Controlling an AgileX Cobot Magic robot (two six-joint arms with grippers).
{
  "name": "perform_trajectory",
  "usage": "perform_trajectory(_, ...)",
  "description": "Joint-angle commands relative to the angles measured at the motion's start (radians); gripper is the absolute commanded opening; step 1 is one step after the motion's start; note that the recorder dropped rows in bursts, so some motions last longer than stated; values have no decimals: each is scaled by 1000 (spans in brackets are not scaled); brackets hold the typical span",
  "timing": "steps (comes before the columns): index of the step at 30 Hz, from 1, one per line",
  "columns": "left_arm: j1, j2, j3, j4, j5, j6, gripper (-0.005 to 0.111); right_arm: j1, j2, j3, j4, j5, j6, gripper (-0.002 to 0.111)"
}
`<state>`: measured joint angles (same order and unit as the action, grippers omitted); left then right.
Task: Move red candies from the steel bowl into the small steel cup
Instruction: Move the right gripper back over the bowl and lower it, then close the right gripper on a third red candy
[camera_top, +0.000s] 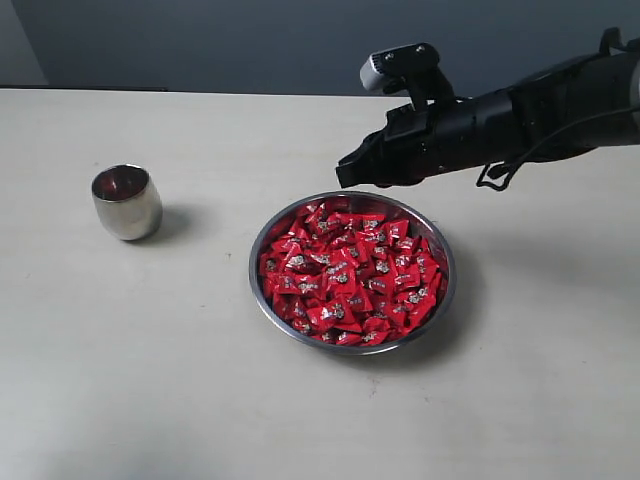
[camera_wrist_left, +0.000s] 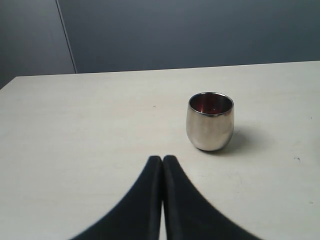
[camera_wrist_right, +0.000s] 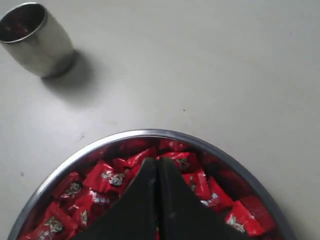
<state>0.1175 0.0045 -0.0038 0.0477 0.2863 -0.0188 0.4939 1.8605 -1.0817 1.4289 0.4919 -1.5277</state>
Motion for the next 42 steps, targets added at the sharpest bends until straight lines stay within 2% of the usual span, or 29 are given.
perform_trajectory(1,1,-4,4,-2,-2,-1,0,18,69,-66,-51,74,0,-1)
perform_trajectory(4,1,-4,4,-2,-2,-1,0,43,108,-111,-196,108,49,-1)
perform_trajectory(7,1,-4,4,-2,-2,-1,0,88,136,-187,-460,131,213,-1)
perform_trajectory(16,1,-4,4,-2,-2,-1,0,190,153,-323,-796,197,509,-1)
perform_trajectory(25,1,-4,4,-2,-2,-1,0,201,157,-320,-910,266,635,2)
perform_trajectory(32,1,-4,4,-2,-2,-1,0,207,157,-320,-886,273,670,41)
perform_trajectory(42,1,-4,4,-2,-2,-1,0,207,161,-320,-815,227,664,38)
